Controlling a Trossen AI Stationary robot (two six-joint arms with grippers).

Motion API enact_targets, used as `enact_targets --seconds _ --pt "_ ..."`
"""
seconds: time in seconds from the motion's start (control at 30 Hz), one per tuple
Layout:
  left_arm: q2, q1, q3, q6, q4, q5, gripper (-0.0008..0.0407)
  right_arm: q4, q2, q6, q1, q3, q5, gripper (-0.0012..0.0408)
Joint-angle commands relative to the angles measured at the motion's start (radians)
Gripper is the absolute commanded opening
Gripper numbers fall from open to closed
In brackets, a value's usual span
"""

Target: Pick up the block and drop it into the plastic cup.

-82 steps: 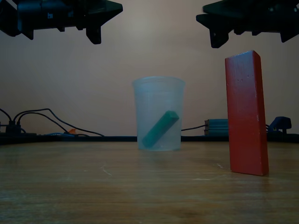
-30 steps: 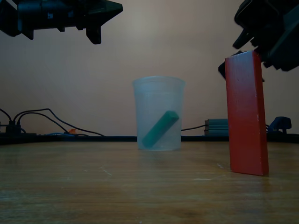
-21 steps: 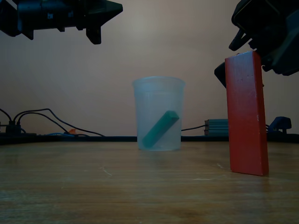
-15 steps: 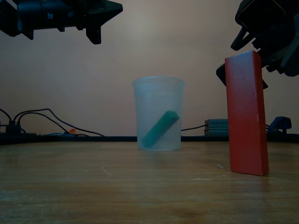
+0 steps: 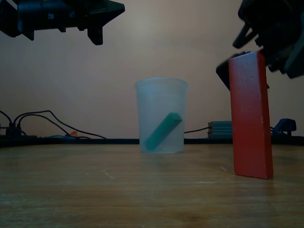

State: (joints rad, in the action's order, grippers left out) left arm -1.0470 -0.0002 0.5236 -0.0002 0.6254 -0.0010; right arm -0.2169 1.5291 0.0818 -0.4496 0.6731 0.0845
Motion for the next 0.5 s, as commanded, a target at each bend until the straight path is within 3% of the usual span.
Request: enact_targets --seconds 0.0,0.47 --pt "0.000 0.000 0.000 0.000 0.000 0.000 0.0000 0.054 0.021 -0.015 0.000 0.034 0.001 0.0251" --pt "0.000 0.000 0.000 0.000 0.001 0.000 0.0000 0.091 0.112 -0.035 0.000 0.127 0.001 0.0251"
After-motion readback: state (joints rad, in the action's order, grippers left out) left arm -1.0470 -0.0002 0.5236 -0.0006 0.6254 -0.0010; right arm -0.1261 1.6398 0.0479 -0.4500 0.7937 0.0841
